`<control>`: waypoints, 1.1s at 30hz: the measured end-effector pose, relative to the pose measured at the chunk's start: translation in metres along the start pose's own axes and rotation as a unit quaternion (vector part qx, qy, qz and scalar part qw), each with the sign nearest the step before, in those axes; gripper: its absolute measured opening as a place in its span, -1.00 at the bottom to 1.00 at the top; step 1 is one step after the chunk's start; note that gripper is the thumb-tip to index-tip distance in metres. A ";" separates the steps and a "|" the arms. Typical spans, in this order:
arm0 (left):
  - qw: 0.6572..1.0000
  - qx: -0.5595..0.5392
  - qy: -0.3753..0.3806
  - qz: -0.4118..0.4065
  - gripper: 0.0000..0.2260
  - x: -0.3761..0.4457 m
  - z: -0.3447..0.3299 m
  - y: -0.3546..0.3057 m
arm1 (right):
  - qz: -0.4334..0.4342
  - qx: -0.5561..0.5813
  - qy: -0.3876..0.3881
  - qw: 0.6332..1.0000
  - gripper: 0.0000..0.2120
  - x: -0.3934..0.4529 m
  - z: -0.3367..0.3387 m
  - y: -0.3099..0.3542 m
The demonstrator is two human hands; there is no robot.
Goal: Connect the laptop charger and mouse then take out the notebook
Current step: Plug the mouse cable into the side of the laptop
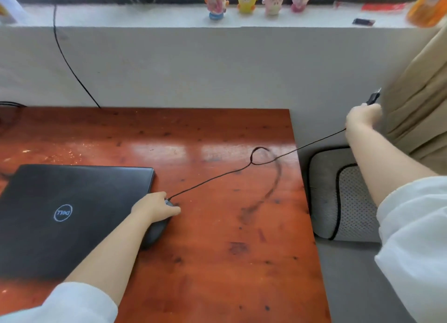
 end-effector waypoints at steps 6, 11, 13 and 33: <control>0.998 0.045 -0.033 0.002 -0.61 0.006 0.013 -0.054 | 0.233 -0.263 0.129 0.927 -0.73 -0.058 -0.026 -0.010; 0.999 -0.014 -0.019 -0.046 -0.65 0.003 0.006 -0.109 | 0.348 -0.273 0.254 0.860 -0.76 -0.111 -0.058 -0.023; 0.995 -0.096 -0.009 -0.002 -0.74 0.005 0.000 -0.114 | 0.370 -0.269 0.266 0.849 -0.77 -0.114 -0.062 -0.021; 0.946 -0.251 -0.206 -0.013 -0.66 -0.025 -0.004 0.013 | 0.407 -0.361 0.576 0.610 -0.58 -0.249 -0.167 -0.001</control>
Point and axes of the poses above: each hand's wrist, its own x-axis towards the middle knuckle, its own z-axis out of the back of the hand, y = z × x, the point moved 1 cm from there along x, towards the middle knuckle, and after that the axes turned 4 degrees about -y, right-handed, at the moved point
